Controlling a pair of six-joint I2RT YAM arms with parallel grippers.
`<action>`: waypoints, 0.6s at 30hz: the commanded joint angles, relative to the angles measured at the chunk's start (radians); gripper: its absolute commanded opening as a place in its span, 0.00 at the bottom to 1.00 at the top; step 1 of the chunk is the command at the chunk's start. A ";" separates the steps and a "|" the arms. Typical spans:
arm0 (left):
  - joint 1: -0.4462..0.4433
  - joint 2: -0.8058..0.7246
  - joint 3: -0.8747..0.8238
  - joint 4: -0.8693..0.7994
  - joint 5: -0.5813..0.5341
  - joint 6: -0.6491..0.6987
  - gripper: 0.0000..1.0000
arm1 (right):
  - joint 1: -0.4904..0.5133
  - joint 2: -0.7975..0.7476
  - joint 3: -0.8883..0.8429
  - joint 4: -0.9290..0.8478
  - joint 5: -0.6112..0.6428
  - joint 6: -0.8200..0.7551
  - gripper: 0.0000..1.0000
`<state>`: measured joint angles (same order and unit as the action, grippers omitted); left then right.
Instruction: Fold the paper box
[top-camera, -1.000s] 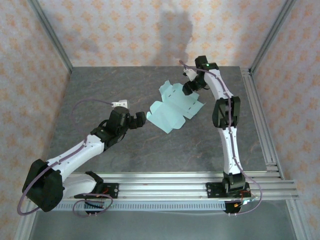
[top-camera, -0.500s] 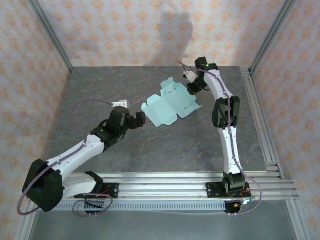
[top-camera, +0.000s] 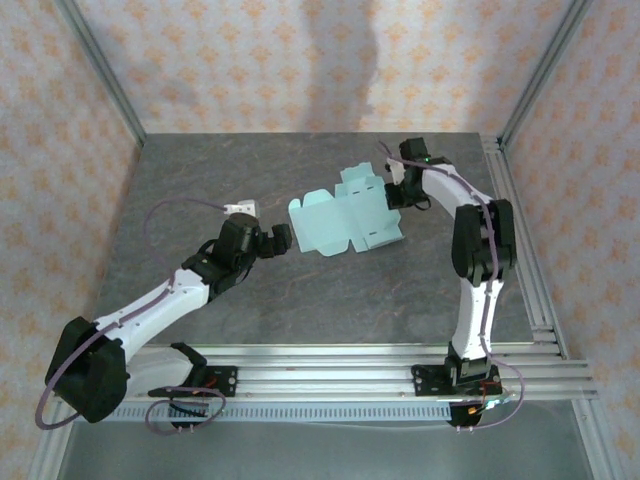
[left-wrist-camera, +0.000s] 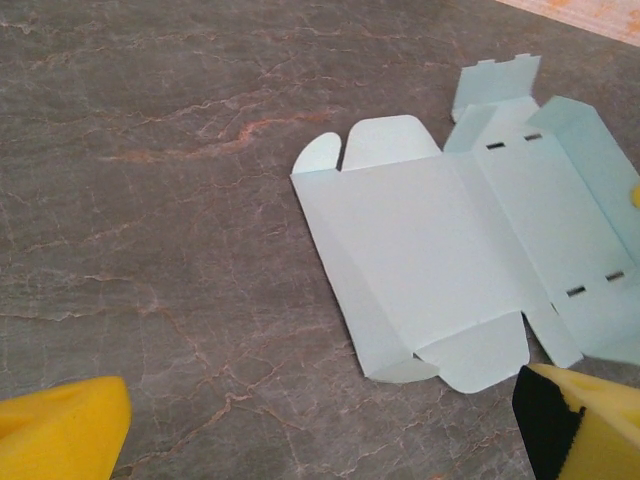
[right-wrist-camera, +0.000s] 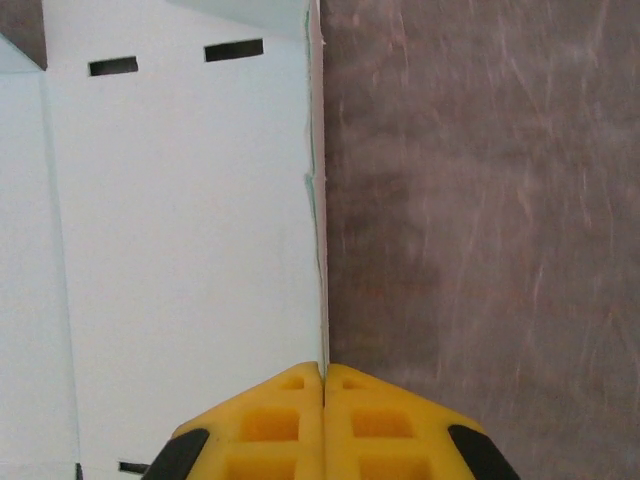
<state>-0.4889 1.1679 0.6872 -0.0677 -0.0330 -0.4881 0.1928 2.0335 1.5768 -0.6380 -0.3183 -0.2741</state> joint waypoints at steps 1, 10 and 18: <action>-0.002 0.017 0.012 0.008 0.006 0.017 1.00 | 0.041 -0.114 -0.132 0.128 0.078 0.121 0.03; -0.006 0.057 0.030 0.024 0.023 0.017 1.00 | 0.043 -0.220 -0.344 0.220 0.040 0.187 0.29; -0.011 0.077 0.036 0.038 0.026 0.005 1.00 | 0.017 -0.262 -0.403 0.304 0.047 0.234 0.63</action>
<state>-0.4908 1.2407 0.6914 -0.0582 -0.0097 -0.4885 0.2253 1.8065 1.1877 -0.3962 -0.2874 -0.0708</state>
